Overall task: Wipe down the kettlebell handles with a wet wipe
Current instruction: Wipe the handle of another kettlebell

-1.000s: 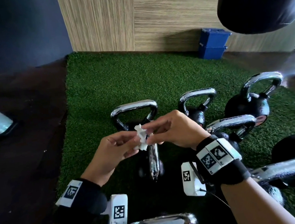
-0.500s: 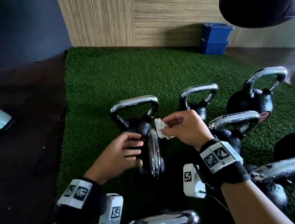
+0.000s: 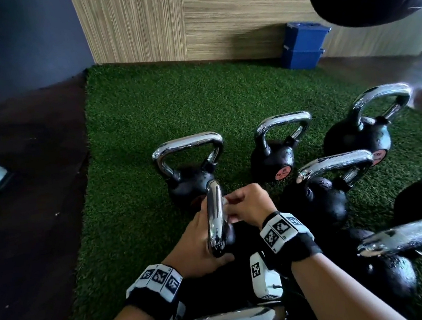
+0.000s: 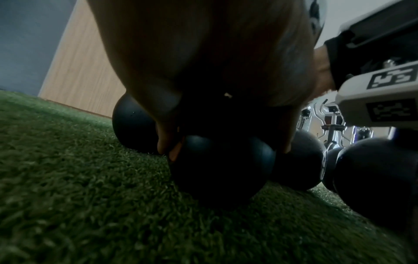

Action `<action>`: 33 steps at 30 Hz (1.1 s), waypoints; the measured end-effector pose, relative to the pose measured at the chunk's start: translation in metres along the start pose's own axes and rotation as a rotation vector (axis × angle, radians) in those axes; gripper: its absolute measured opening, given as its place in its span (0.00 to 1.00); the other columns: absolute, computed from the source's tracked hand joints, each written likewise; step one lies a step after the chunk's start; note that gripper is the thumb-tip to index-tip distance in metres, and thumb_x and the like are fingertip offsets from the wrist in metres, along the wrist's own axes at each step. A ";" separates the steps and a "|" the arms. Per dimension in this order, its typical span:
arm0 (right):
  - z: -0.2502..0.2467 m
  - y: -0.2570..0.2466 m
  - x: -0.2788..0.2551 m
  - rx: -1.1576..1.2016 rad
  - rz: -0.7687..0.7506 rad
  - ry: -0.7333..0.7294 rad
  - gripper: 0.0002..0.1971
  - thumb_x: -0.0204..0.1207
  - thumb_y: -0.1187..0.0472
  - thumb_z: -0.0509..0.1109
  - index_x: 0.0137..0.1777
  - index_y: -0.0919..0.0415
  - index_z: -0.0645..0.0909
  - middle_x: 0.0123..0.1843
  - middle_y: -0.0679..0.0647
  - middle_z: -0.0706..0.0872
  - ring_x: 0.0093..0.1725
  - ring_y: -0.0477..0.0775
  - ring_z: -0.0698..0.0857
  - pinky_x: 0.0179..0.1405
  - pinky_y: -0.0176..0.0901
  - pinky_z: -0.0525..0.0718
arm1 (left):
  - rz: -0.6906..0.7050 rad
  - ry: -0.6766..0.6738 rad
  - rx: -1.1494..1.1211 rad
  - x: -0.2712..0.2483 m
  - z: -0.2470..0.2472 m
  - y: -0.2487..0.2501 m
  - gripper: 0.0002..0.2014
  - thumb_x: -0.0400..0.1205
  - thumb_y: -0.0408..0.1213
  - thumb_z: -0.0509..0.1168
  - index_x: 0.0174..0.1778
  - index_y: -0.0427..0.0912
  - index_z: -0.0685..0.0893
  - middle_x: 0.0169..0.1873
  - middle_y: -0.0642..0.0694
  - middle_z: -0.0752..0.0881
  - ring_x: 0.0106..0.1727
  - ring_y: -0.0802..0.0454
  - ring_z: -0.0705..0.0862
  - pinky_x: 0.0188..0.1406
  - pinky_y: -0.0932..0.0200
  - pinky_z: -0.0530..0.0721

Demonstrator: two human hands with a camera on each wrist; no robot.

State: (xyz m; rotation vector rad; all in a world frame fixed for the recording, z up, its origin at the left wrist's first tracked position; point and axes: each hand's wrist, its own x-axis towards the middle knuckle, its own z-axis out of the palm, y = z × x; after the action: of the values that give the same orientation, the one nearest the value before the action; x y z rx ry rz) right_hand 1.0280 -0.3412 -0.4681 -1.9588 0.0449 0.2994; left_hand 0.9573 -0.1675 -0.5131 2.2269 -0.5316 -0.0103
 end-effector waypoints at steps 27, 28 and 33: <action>-0.023 -0.055 -0.044 0.003 -0.219 -0.514 0.10 0.63 0.81 0.83 0.37 0.69 0.86 0.35 0.63 0.92 0.32 0.56 0.92 0.37 0.46 0.93 | -0.099 -0.103 0.014 0.008 -0.009 -0.021 0.52 0.68 0.59 0.81 0.85 0.45 0.66 0.73 0.67 0.70 0.71 0.80 0.66 0.66 0.89 0.56; -0.022 -0.053 -0.046 -0.008 -0.205 -0.527 0.11 0.62 0.80 0.83 0.36 0.68 0.86 0.34 0.64 0.91 0.32 0.57 0.92 0.37 0.46 0.93 | -0.110 -0.097 -0.015 0.008 -0.010 -0.022 0.50 0.68 0.58 0.82 0.83 0.44 0.70 0.69 0.71 0.71 0.67 0.84 0.67 0.63 0.90 0.60; -0.015 -0.045 -0.046 -0.054 -0.179 -0.540 0.11 0.61 0.75 0.86 0.35 0.63 0.88 0.39 0.67 0.93 0.34 0.59 0.93 0.35 0.45 0.92 | -0.147 -0.122 -0.089 0.009 -0.014 -0.018 0.31 0.69 0.46 0.85 0.65 0.47 0.79 0.50 0.77 0.79 0.56 0.82 0.78 0.53 0.84 0.73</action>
State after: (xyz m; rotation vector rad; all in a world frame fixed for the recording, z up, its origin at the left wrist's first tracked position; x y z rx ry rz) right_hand 0.9942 -0.3416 -0.4113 -1.8603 -0.4893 0.7039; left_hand 0.9744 -0.1501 -0.5160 2.1826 -0.4235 -0.2428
